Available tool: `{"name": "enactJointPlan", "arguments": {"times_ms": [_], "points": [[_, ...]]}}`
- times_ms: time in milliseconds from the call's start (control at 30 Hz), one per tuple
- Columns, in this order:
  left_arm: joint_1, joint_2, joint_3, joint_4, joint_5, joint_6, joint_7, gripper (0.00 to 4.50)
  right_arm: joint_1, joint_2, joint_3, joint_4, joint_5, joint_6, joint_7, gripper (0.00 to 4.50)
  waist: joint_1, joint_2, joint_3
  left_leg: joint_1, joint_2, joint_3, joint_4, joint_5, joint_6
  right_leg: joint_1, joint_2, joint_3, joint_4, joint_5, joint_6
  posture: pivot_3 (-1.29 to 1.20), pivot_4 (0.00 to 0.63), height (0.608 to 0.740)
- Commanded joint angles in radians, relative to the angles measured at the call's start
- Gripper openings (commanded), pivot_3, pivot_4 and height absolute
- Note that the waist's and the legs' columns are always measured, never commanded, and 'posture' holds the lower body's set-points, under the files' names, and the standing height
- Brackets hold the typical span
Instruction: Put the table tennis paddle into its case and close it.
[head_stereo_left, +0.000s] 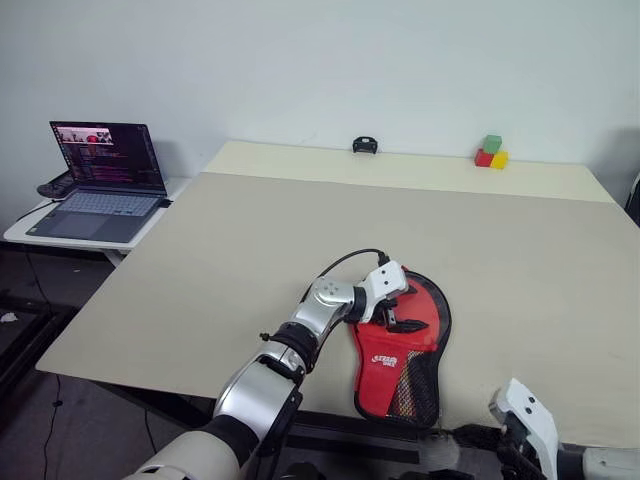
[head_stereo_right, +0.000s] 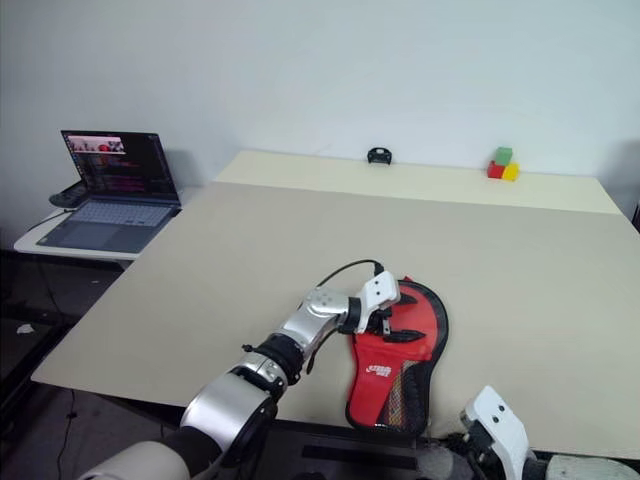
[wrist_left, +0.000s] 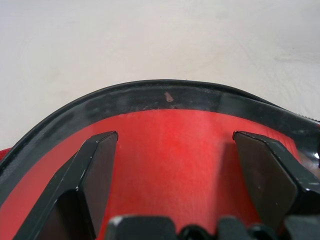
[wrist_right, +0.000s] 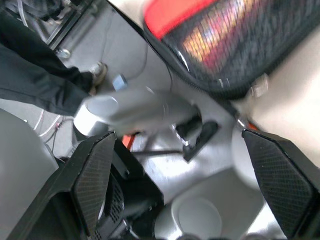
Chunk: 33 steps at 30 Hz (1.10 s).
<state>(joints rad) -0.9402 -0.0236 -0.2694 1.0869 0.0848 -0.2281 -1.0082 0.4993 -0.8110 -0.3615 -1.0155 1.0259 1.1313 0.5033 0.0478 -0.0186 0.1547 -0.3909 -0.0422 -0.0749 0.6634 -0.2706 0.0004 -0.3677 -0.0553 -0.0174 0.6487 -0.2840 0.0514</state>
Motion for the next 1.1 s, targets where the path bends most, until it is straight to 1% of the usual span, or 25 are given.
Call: {"name": "enactJointPlan", "arguments": {"times_ms": [33,133,167,267,400,600,700,800,967,1100], "points": [[0.031,-0.019,-0.025,0.04,0.034,0.008,0.002,4.01,-0.051,-0.031,-0.099,-0.003,0.093,-0.071,0.02,4.48,0.0,0.0,0.0,0.0,0.0,0.0,0.0,0.0,0.0,0.0,0.0,0.0,0.0,0.0,0.0,0.0,0.15,0.74],[0.031,-0.019,-0.02,0.036,0.03,0.005,0.003,4.01,-0.138,-0.053,-0.142,0.062,0.114,-0.1,-0.007,4.48,-0.001,-0.001,0.0,0.001,0.0,0.002,0.0,0.0,0.0,0.0,0.0,0.0,0.0,0.001,0.001,0.0,0.15,0.74],[0.032,-0.016,-0.014,0.025,0.022,0.005,0.0,4.01,-0.21,-0.07,-0.151,0.128,0.086,-0.119,-0.01,4.48,-0.002,-0.001,0.0,0.001,0.0,0.001,0.0,0.0,0.0,0.001,0.0,0.001,0.0,0.001,0.001,0.0,0.15,0.74],[0.037,-0.007,0.0,-0.007,0.005,0.01,-0.008,4.01,-0.347,-0.091,-0.142,0.257,-0.002,-0.188,0.0,4.48,-0.006,-0.001,0.0,0.002,0.0,0.003,0.0,0.0,0.0,0.001,0.0,0.001,0.0,0.004,-0.002,0.0,0.15,0.74],[0.045,0.01,0.019,-0.051,-0.013,0.028,-0.012,4.01,-0.466,-0.115,-0.045,0.415,-0.13,-0.275,0.08,4.48,-0.011,0.0,0.0,0.001,0.0,0.003,-0.001,0.0,0.0,-0.001,0.0,0.002,0.0,0.004,-0.002,0.0,0.15,0.74],[0.062,0.036,0.046,-0.126,-0.039,0.054,-0.014,4.01,-0.65,-0.057,0.09,0.65,-0.285,-0.411,0.142,4.48,-0.026,0.0,0.001,0.0,0.0,0.004,0.0,0.0,0.0,-0.003,0.0,0.004,0.0,0.004,-0.003,0.0,0.15,0.74],[0.086,0.065,0.071,-0.238,-0.077,0.099,-0.026,4.01,-0.729,-0.015,0.163,0.785,-0.384,-0.506,0.181,4.48,-0.031,0.001,0.002,-0.001,0.0,0.005,-0.001,0.0,0.0,-0.005,0.0,0.005,0.002,0.004,-0.003,0.0,0.15,0.74],[0.116,0.097,0.086,-0.365,-0.116,0.164,-0.03,4.01,-0.78,0.02,0.196,0.868,-0.437,-0.568,0.215,4.48,-0.036,0.004,0.004,-0.002,0.001,0.005,-0.001,0.0,0.0,-0.007,0.0,0.006,0.003,0.004,-0.003,0.0,0.15,0.74],[0.209,0.188,0.144,-0.68,-0.211,0.346,-0.023,4.01,-0.856,0.075,0.217,0.987,-0.505,-0.658,0.249,4.48,-0.049,0.005,0.005,-0.008,0.001,0.008,0.0,0.001,-0.002,-0.016,0.0,0.008,0.008,0.004,-0.003,0.0,0.15,0.74],[0.301,0.252,0.195,-0.902,-0.287,0.507,0.02,4.01,-0.886,0.08,0.216,1.05,-0.531,-0.686,0.293,4.48,-0.05,0.006,0.005,-0.008,0.002,0.009,0.001,0.002,-0.002,-0.017,-0.001,0.01,0.01,0.003,-0.004,0.0,0.15,0.74]]}}
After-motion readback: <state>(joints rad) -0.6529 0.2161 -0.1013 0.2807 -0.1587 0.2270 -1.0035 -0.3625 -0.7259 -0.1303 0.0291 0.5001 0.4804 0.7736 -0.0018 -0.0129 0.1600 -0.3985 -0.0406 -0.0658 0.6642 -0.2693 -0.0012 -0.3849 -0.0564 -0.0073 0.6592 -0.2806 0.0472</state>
